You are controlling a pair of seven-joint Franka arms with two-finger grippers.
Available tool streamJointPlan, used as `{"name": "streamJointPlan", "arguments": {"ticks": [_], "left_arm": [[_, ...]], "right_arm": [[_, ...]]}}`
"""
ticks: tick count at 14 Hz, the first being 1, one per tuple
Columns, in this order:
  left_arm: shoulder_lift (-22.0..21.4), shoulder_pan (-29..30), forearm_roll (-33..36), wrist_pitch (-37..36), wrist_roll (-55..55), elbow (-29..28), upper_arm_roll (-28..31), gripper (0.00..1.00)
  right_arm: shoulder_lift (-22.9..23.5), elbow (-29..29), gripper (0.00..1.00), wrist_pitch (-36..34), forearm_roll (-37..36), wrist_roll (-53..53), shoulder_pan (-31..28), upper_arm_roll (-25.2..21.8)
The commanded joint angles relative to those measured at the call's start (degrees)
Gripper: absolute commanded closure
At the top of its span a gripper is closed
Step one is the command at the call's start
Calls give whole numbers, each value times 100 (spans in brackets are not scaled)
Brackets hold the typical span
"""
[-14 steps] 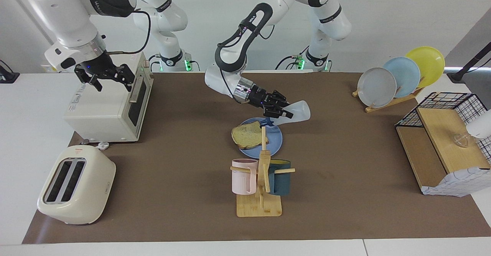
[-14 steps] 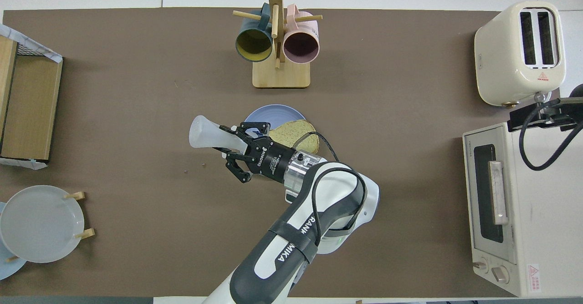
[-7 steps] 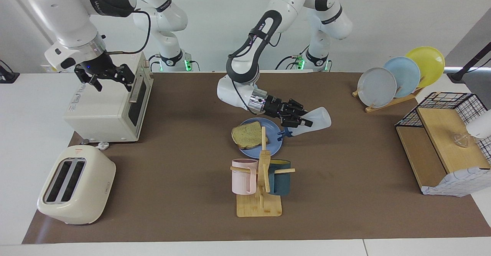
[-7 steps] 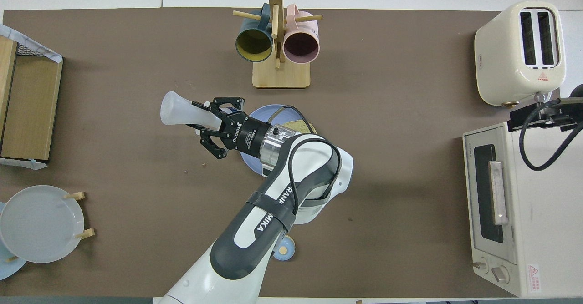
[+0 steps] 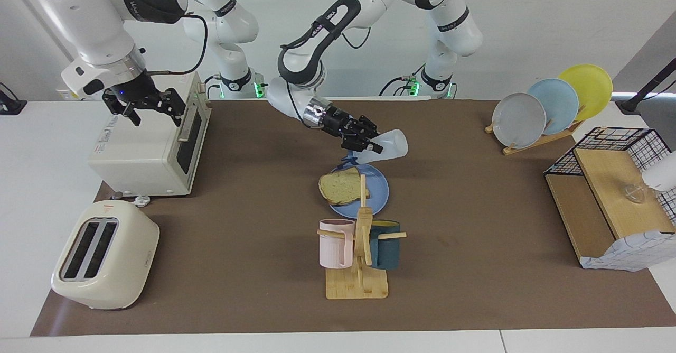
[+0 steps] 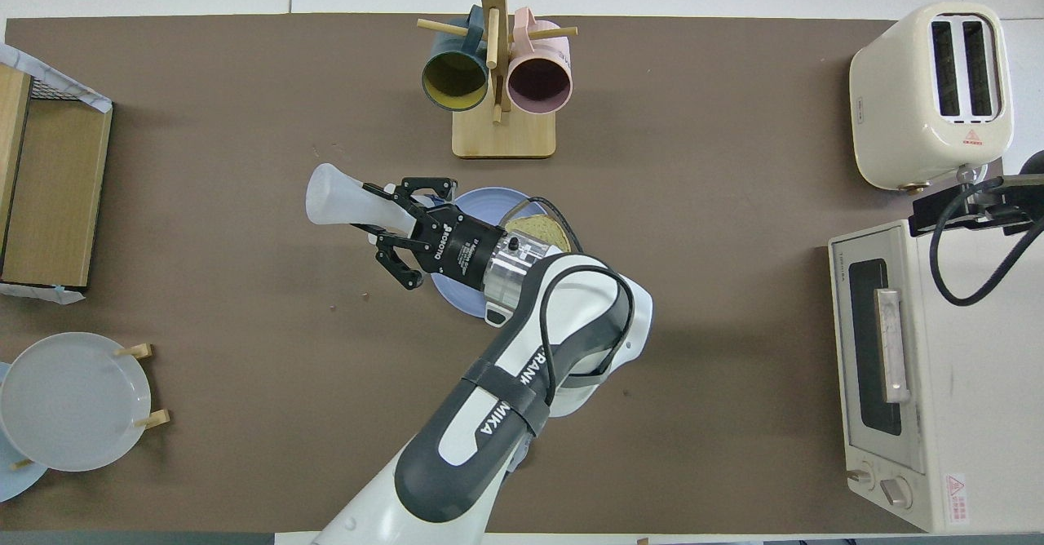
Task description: Put bread on plate and add seasoning
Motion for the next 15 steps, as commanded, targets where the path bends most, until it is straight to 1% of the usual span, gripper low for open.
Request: {"name": "streamJointPlan", "arguments": {"ticks": [1, 2, 7, 9, 11, 13, 15], "left_arm": [[53, 38, -59, -94, 27, 147, 93, 100], [61, 108, -15, -24, 27, 138, 111, 100], [140, 1188, 565, 354, 27, 138, 120, 100], [167, 1409, 750, 469, 27, 138, 120, 100], [193, 1401, 742, 460, 27, 138, 120, 100], [184, 1235, 637, 399, 27, 138, 93, 100], [176, 866, 356, 381, 27, 138, 102, 100]], "right_arm": [[-47, -74, 0, 22, -37, -138, -52, 26], [-47, -74, 0, 22, -37, -138, -44, 26], [-47, -74, 0, 22, -37, -138, -44, 26], [-47, -74, 0, 22, -37, -138, -44, 26], [-47, -74, 0, 22, -37, -138, -44, 26], [-47, -74, 0, 22, -37, -138, -44, 26], [-47, -74, 0, 22, -37, -138, -44, 26]]}}
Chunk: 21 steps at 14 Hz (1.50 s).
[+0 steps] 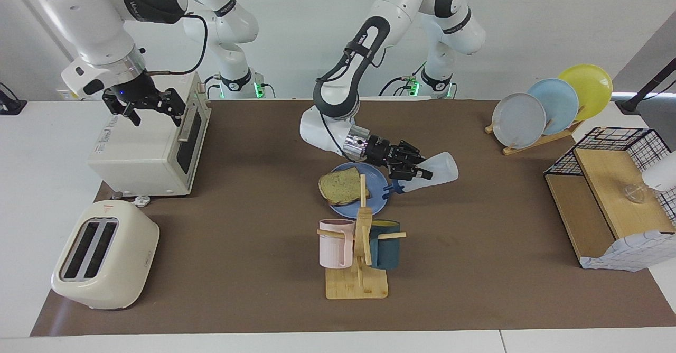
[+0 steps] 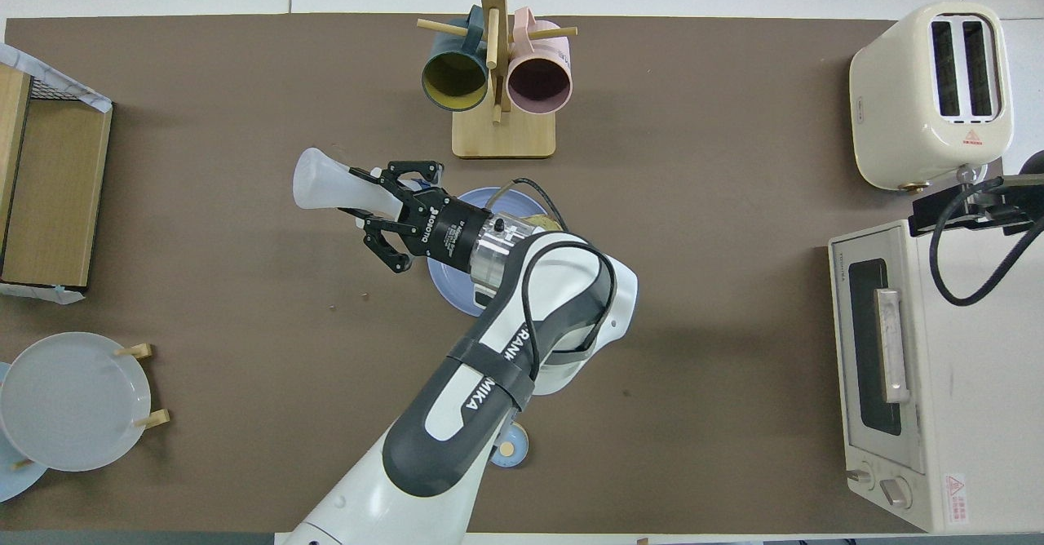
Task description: Put bread on plate and add seasoning
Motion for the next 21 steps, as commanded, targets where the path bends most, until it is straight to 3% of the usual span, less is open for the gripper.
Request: {"name": "streamJointPlan", "arguments": {"ticks": [1, 7, 17, 21], "left_arm": [[60, -547, -271, -160, 25, 132, 55, 100], [25, -1156, -685, -345, 25, 141, 63, 100], [104, 100, -254, 384, 7, 185, 81, 100], [104, -134, -315, 350, -28, 159, 63, 100]], "right_arm": [[-47, -74, 0, 22, -37, -138, -44, 26], [-47, -74, 0, 22, -37, -138, -44, 26], [-47, -74, 0, 22, -37, -147, -44, 26], [-47, -74, 0, 22, -37, -138, -44, 26]]}}
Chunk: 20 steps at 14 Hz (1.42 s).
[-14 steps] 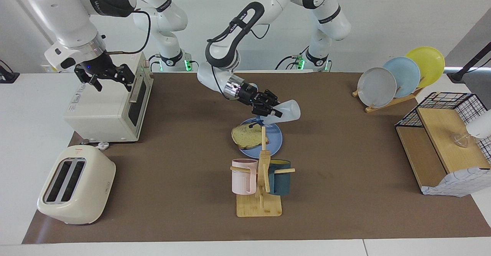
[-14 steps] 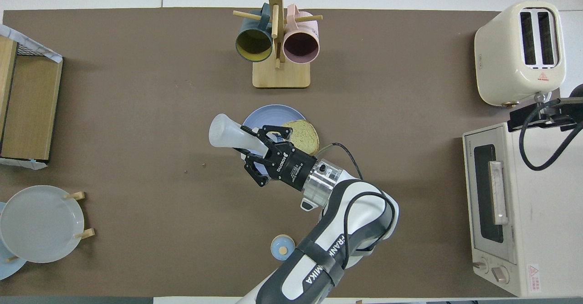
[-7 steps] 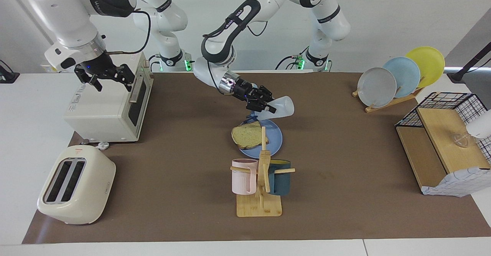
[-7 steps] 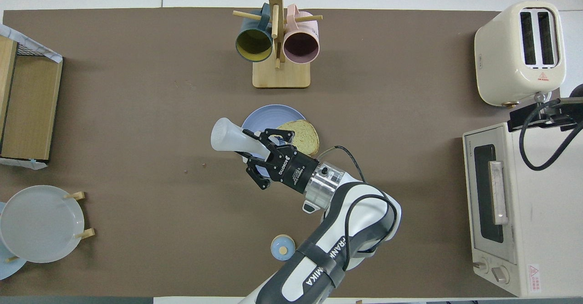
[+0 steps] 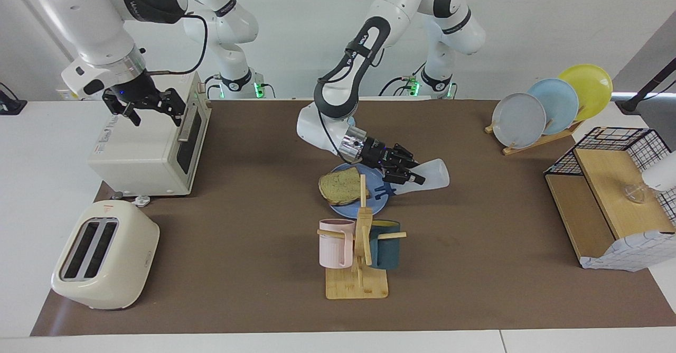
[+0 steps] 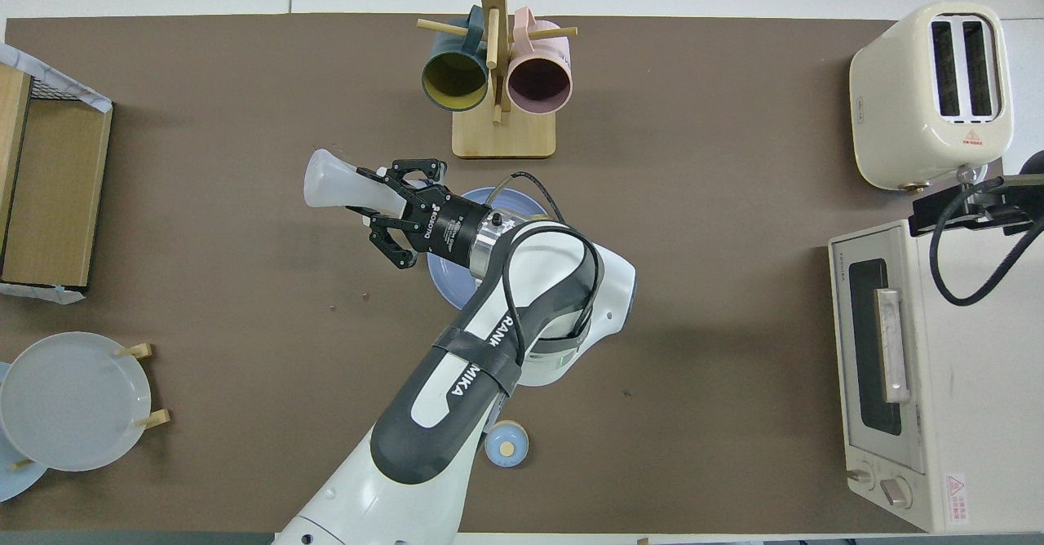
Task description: Put bread on plate and add seasoning
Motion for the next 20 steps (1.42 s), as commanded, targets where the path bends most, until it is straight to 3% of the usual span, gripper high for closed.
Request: {"name": "streamJointPlan", "arguments": {"ticks": [1, 8, 13, 16, 20], "left_arm": [[81, -408, -89, -113, -114, 80, -5, 100], [-24, -507, -932, -114, -1678, -236, -5, 100], [-840, -173, -1382, 106, -1697, -394, -5, 100], [-1043, -129, -1522, 97, -1733, -412, -5, 100], [-2096, 415, -2110, 632, -1653, -823, -5, 100]], "right_arm": [[-47, -74, 0, 23, -37, -138, -44, 26], [-47, -74, 0, 23, -37, -138, -44, 26], [-47, -74, 0, 23, -37, -147, -44, 26], [-47, -74, 0, 23, -37, -138, -44, 26], [-47, -74, 0, 23, -37, -138, -44, 26]]}}
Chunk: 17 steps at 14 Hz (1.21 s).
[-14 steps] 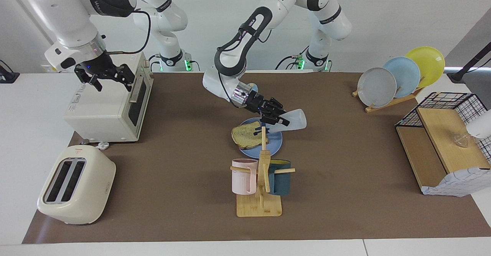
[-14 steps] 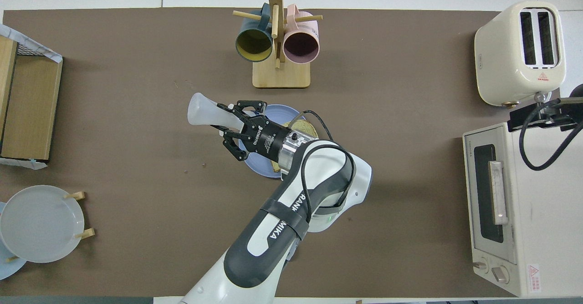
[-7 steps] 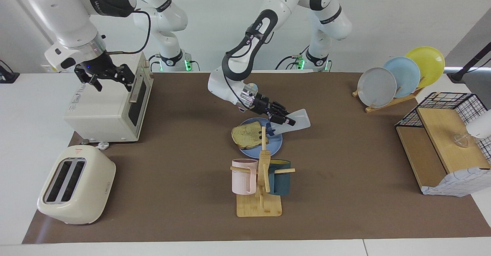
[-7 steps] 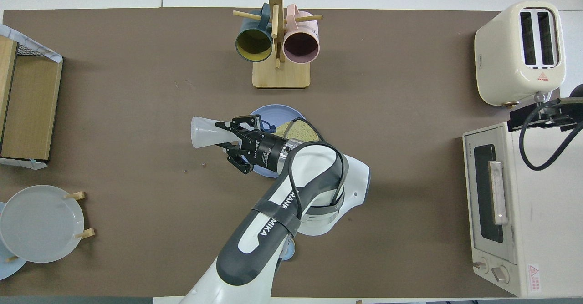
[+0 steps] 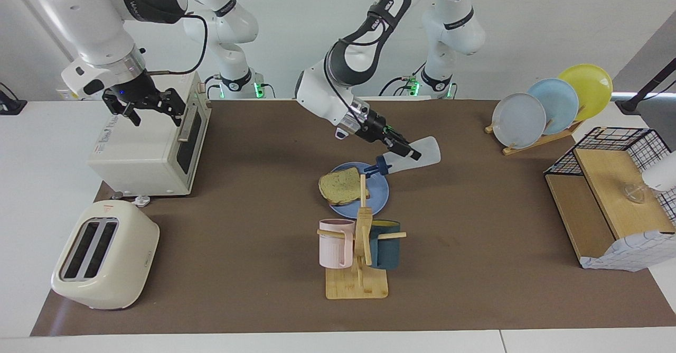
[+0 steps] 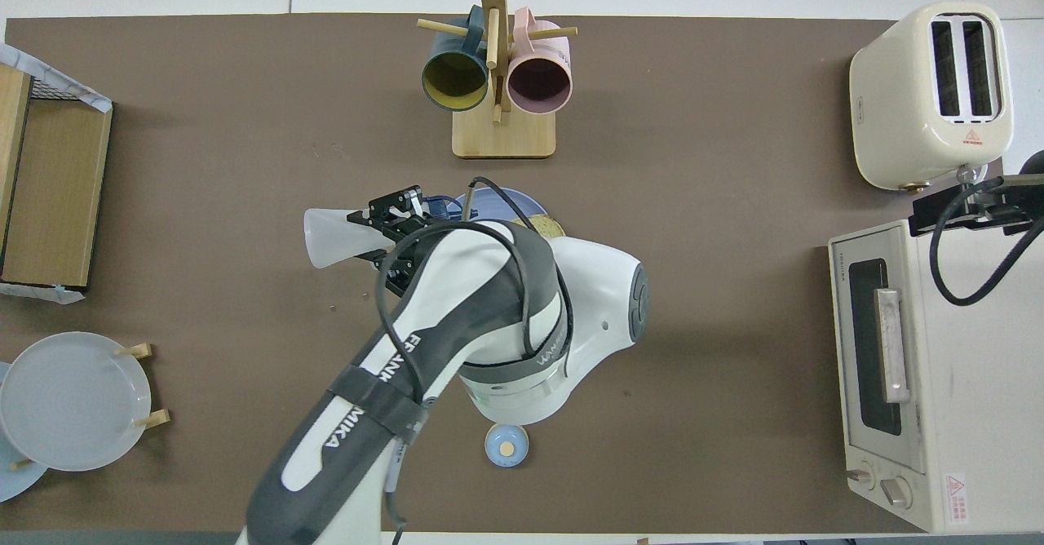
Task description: Put bread on plate and add seasoning
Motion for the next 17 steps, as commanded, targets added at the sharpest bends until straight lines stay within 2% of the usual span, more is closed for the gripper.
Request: {"name": "streamJointPlan", "arguments": {"ticks": [1, 12, 14, 17], "left_arm": [[-973, 425, -331, 594, 2, -711, -27, 100], [-1564, 1682, -2026, 1921, -455, -879, -27, 100], [-1713, 1963, -2430, 2272, -455, -1036, -27, 100], [-2072, 2341, -2923, 3080, -472, -1606, -27, 100]], "right_arm": [[-47, -74, 0, 23, -37, -138, -44, 26], [-47, -74, 0, 23, -37, -138, -44, 26], [-47, -74, 0, 23, -37, -147, -44, 26], [-47, -74, 0, 23, -37, -147, -52, 26]]}}
